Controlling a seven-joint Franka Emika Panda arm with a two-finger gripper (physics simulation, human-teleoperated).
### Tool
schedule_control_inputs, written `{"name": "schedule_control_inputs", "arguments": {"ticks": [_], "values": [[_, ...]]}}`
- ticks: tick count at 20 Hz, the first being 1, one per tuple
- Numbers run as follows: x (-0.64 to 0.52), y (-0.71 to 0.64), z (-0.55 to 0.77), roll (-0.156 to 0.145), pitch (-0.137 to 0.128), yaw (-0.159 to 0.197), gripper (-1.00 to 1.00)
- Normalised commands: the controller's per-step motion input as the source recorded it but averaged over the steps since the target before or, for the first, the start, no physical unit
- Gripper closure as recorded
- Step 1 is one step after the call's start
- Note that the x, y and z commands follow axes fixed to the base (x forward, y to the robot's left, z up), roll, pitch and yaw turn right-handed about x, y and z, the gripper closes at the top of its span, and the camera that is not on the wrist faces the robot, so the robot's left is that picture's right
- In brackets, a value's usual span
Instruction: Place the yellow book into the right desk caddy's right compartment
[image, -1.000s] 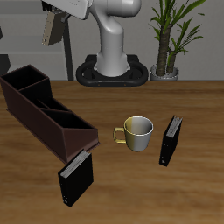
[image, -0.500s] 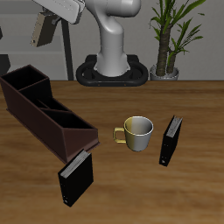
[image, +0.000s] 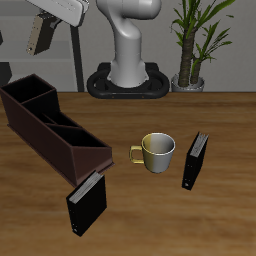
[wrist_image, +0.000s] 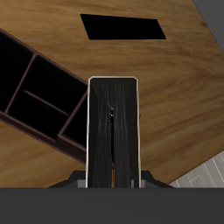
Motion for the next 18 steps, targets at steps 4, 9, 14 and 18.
{"name": "schedule_control_inputs", "arguments": {"ticks": [4,9,14,18], "values": [[0.21,-0.38,0.07,-0.084,-0.008,0.007,1.0],[0.12,-0.19,-0.08,-0.048,0.022,0.027,1.0],[0.08,0.04,-0.19,-0.002,0.026,0.083,1.0],[0.03,0.1,-0.07,0.021,0.011,0.015,1.0]]}}
